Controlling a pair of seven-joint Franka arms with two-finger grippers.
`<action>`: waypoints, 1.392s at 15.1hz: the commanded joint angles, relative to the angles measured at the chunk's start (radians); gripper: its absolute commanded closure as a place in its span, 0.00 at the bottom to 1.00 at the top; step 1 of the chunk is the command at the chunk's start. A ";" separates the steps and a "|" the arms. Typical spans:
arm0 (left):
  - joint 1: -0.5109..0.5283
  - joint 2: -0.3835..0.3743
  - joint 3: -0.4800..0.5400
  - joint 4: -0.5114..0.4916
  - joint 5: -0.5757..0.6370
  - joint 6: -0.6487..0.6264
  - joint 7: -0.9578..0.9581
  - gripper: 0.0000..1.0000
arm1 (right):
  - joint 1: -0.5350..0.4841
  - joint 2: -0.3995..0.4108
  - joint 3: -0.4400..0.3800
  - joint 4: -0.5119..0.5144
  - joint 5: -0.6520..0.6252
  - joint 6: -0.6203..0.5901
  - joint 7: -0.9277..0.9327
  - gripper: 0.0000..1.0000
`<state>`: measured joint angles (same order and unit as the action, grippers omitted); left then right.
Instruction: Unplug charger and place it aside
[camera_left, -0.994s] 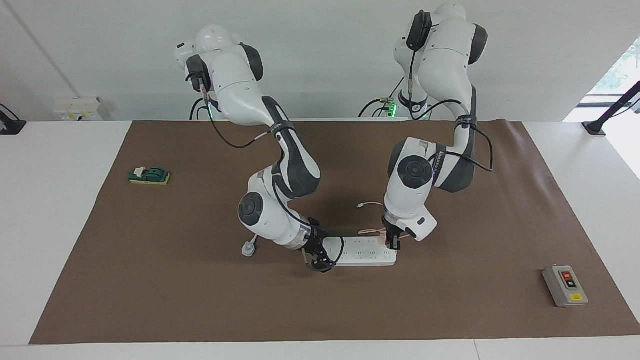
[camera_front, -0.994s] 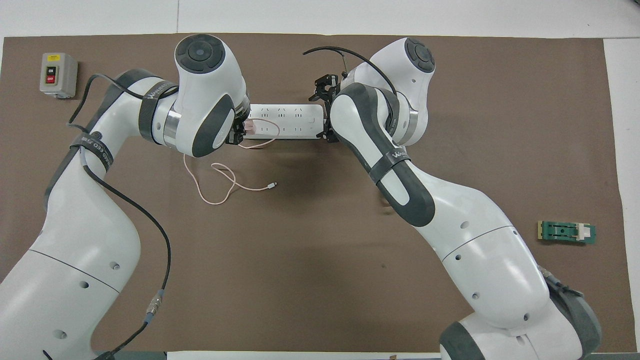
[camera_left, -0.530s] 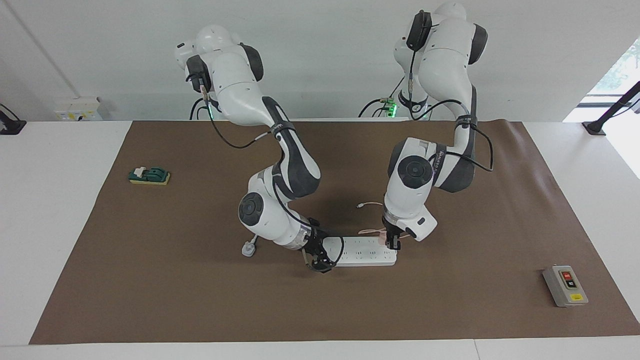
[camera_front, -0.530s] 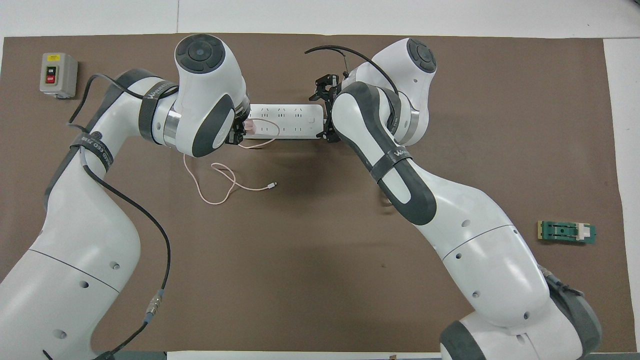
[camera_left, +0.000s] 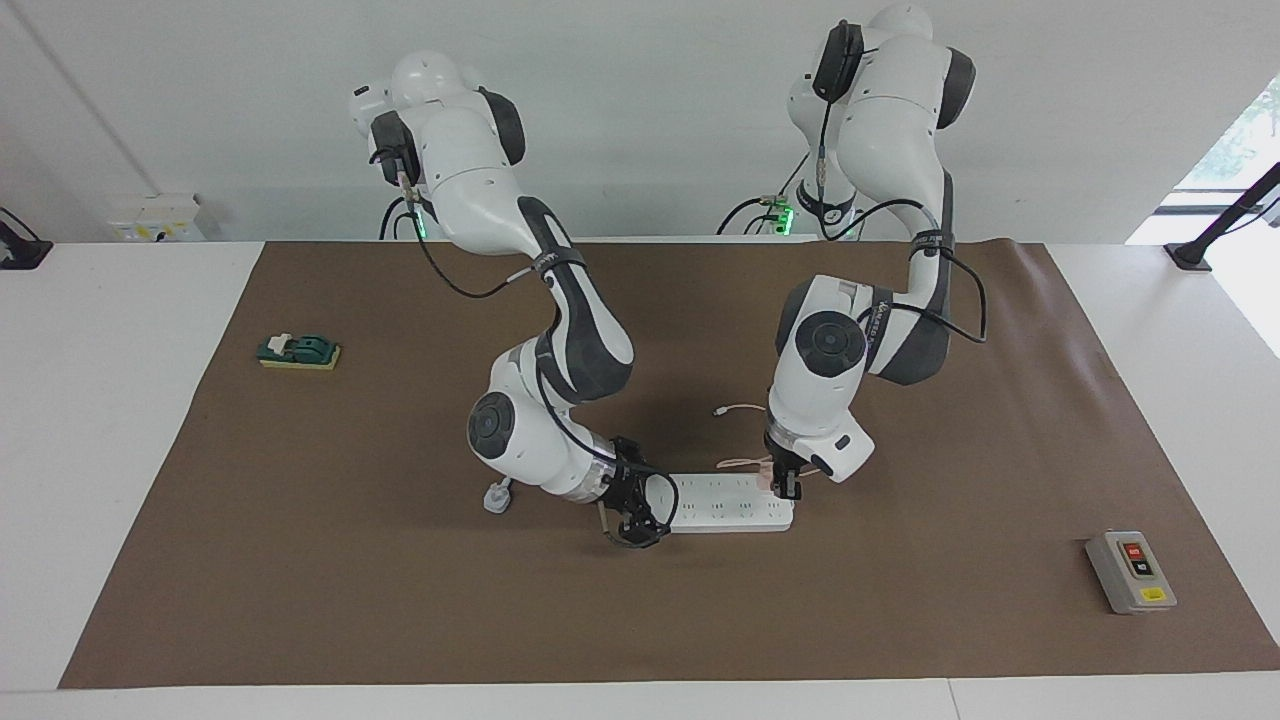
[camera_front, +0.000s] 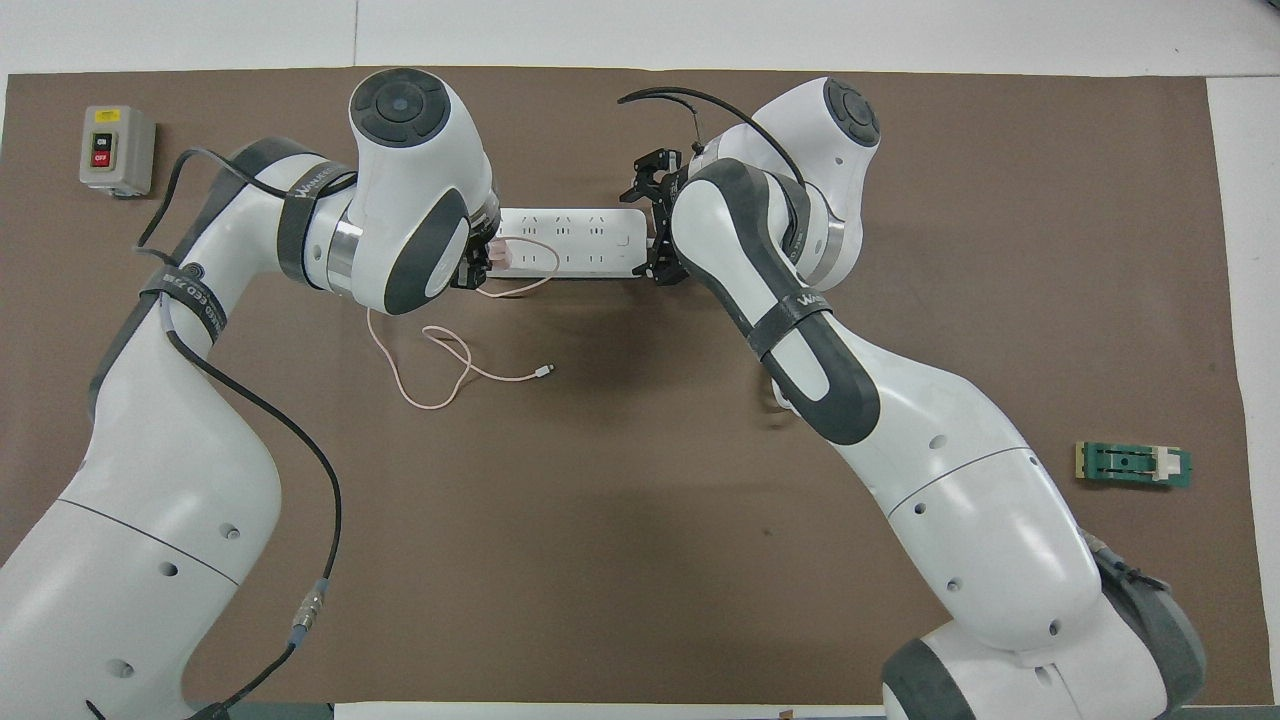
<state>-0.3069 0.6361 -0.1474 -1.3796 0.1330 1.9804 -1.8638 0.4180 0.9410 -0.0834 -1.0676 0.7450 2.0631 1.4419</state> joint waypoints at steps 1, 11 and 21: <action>-0.009 -0.016 0.006 -0.018 0.008 0.003 0.005 0.98 | 0.004 0.047 0.010 0.035 0.040 0.065 -0.008 0.10; -0.009 -0.016 0.006 -0.018 0.014 0.002 0.015 0.97 | 0.002 0.045 0.010 0.032 0.051 0.066 -0.008 0.67; -0.008 -0.016 0.006 -0.018 0.016 0.000 0.023 0.96 | -0.002 0.045 0.010 0.035 0.063 0.054 -0.005 0.00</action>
<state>-0.3073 0.6355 -0.1474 -1.3803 0.1334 1.9797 -1.8564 0.4187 0.9604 -0.0794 -1.0527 0.7886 2.1343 1.4425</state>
